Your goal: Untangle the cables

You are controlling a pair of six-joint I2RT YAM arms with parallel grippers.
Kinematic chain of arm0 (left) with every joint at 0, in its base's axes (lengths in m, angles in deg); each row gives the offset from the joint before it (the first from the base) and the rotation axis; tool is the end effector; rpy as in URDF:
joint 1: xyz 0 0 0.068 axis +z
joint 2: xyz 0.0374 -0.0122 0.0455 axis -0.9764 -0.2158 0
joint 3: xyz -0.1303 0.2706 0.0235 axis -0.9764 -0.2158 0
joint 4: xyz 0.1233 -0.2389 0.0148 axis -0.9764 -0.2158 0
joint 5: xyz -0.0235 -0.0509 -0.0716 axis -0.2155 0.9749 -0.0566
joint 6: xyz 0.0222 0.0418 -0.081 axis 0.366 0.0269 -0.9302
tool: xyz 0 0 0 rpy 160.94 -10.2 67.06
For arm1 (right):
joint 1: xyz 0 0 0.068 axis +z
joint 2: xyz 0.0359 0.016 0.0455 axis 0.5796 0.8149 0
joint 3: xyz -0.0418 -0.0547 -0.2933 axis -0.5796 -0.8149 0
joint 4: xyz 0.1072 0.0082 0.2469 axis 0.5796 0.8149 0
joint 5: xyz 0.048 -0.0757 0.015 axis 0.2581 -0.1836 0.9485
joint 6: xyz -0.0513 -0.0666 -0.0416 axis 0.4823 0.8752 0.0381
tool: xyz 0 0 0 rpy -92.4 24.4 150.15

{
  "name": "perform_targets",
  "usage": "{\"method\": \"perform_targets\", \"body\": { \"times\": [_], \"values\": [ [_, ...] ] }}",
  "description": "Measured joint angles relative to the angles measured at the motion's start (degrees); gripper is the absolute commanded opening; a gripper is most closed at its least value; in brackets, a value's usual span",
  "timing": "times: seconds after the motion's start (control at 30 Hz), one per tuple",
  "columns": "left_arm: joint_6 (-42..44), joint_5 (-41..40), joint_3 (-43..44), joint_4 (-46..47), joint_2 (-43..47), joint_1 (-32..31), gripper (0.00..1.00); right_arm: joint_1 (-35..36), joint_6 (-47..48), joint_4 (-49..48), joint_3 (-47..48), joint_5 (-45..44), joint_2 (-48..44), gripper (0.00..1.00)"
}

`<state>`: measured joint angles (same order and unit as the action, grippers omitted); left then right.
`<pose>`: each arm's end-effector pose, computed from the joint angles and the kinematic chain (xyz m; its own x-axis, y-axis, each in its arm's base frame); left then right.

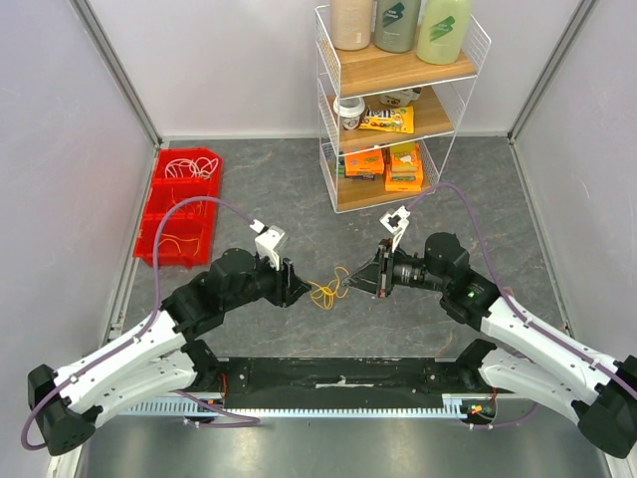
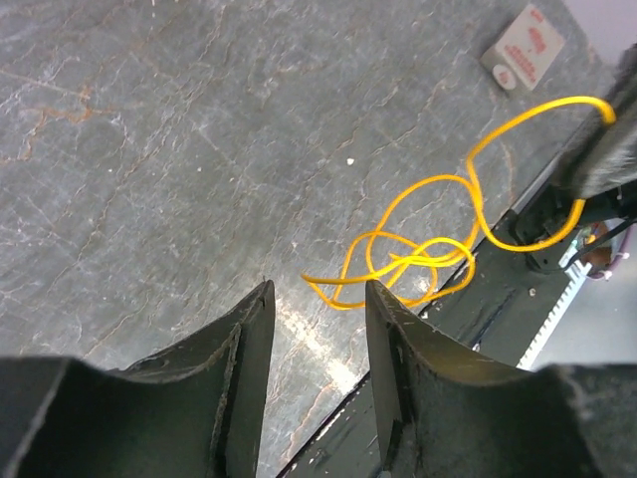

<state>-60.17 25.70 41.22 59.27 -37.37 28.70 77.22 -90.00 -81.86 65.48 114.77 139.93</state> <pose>0.1302 -0.1589 0.2783 -0.5481 0.0486 -0.8350 0.6359 0.6728 -0.3782 0.1466 0.1906 0.2981 -0.7509 0.1036 -0.6522 -0.6015 0.3002 0.7403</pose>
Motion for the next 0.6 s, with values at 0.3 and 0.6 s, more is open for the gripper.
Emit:
{"method": "perform_targets", "body": {
  "times": [0.3, 0.6],
  "values": [
    [-2.29, 1.92, -2.05, 7.67, -5.27, 0.00, 0.60, 0.00, -1.49, -1.09, 0.00, 1.20, -1.14, 0.00],
    [-5.73, -4.17, -7.74, 15.04, -3.15, 0.00, 0.02, 0.00, -3.58, -3.28, 0.00, 1.97, -3.13, 0.00]
  ]
}}
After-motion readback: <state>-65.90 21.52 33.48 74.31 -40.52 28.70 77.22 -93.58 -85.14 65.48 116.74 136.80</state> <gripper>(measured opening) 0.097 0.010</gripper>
